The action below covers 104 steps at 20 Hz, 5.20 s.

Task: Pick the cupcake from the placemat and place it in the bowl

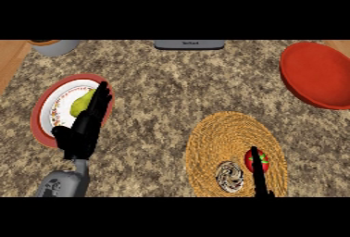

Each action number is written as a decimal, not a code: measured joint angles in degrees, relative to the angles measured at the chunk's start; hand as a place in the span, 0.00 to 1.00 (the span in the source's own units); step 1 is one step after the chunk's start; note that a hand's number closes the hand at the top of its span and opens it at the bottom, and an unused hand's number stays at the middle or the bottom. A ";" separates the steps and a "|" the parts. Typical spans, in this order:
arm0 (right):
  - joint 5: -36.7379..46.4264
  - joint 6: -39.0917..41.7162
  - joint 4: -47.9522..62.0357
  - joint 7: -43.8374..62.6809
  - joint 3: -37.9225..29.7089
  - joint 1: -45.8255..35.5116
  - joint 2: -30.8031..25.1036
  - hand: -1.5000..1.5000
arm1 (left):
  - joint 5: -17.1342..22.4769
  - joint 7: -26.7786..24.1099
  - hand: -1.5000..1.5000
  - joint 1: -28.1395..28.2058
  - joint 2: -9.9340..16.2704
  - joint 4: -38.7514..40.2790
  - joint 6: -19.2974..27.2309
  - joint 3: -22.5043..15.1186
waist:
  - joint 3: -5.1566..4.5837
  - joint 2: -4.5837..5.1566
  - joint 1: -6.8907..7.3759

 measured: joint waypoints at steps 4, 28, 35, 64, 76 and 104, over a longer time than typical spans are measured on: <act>-3.31 -1.85 4.37 -3.48 -1.28 -1.56 0.39 0.00 | -0.39 0.54 0.50 0.12 -0.26 -0.43 -0.84 0.72 | 0.00 0.01 0.03; 1.85 2.50 18.93 -6.20 -2.12 -8.54 -2.32 1.00 | -2.31 2.86 0.50 -0.72 -1.99 -1.73 -2.12 2.06 | -0.64 -0.62 0.08; 2.34 1.00 21.00 -8.89 -1.17 -9.43 0.23 1.00 | -2.36 3.04 0.50 0.93 -1.92 -3.32 -3.01 2.60 | -0.50 -0.42 -0.03; -54.17 51.81 5.29 -75.25 -34.88 -14.38 -55.46 1.00 | -2.91 2.31 0.50 1.28 -2.38 -2.78 -1.77 3.40 | 0.19 -0.10 -2.18; -63.34 64.77 34.68 -71.27 -46.80 -29.37 -66.11 1.00 | -3.43 2.57 0.50 -0.71 -3.22 -1.86 -3.02 2.03 | 0.03 0.40 1.49; -19.37 45.87 90.54 -86.77 -26.91 -68.17 -44.57 0.00 | -4.12 0.96 0.50 -3.71 -4.68 0.92 -4.35 1.39 | 0.25 1.75 4.95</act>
